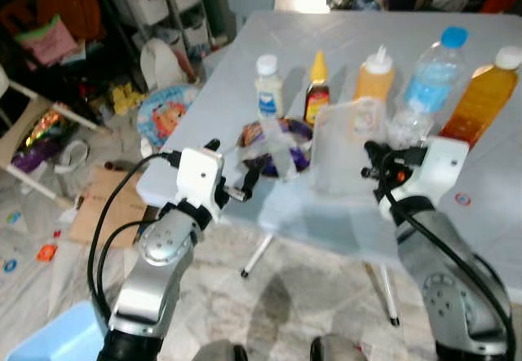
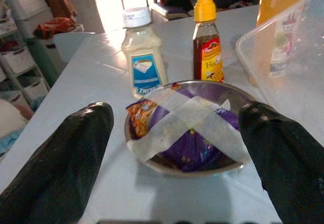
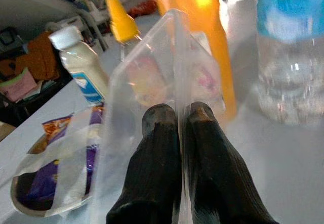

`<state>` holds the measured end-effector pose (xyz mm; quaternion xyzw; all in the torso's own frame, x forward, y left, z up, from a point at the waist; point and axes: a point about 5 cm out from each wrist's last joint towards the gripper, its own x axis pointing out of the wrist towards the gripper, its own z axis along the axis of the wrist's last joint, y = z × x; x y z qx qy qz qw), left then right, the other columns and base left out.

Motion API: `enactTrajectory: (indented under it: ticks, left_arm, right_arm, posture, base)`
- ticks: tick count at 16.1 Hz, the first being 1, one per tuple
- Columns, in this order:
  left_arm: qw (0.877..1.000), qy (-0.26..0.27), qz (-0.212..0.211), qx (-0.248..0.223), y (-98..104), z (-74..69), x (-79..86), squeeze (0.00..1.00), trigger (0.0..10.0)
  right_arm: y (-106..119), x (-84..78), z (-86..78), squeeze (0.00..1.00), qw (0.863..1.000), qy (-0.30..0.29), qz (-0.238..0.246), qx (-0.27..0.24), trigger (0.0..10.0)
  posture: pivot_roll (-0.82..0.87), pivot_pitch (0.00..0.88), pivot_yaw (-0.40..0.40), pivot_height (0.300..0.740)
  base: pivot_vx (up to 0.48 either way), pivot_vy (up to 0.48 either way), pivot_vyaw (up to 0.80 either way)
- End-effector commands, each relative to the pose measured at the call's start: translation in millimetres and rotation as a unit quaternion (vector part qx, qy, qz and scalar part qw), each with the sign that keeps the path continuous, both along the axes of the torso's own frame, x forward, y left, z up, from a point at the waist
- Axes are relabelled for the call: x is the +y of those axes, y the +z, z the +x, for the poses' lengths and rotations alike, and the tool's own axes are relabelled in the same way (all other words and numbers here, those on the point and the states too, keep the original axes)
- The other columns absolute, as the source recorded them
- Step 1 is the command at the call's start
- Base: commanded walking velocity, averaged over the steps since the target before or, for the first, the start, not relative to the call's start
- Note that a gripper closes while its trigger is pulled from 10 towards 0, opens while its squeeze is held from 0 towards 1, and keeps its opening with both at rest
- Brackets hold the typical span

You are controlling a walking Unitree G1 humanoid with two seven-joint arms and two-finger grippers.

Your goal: Restocking fridge

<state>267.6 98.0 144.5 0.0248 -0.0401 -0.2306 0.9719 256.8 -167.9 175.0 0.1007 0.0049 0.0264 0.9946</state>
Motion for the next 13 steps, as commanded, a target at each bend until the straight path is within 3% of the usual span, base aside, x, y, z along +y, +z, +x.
enactTrajectory:
  ticks: [1, 7, 9, 13]
  left_arm:
    - [1.000, 0.012, 0.007, 0.000, -2, 2.7, 5.9, 0.00, 10.0]
    - [1.000, 0.023, 0.007, -0.008, 2, 8.1, 9.0, 0.00, 10.0]
    - [1.000, 0.026, 0.008, -0.008, 1, 6.9, 10.3, 0.00, 10.0]
    - [1.000, 0.029, 0.003, 0.002, -5, 4.3, 9.2, 0.00, 10.0]
  right_arm:
    - [8, 2.8, 2.1, 0.00, 1.000, 0.009, -0.010, -0.022, 10.0]
    - [16, -5.2, 24.0, 0.00, 0.998, 0.009, -0.036, -0.050, 10.0]
    - [19, -1.8, 34.6, 0.00, 0.997, 0.020, -0.042, -0.063, 10.0]
    - [16, 20.5, 65.1, 0.00, 0.993, 0.064, -0.045, -0.090, 10.0]
  posture:
    - [-0.12, 0.000, 0.114, 0.740]
    - [-0.10, 0.000, 0.108, 0.740]
    - [-0.09, 0.000, 0.109, 0.740]
    - [-0.07, 0.000, 0.115, 0.740]
  base:
    - [-0.255, 0.000, 0.00]
    - [-0.256, 0.000, 0.00]
    - [-0.244, 0.000, 0.00]
    - [-0.060, 0.000, 0.00]
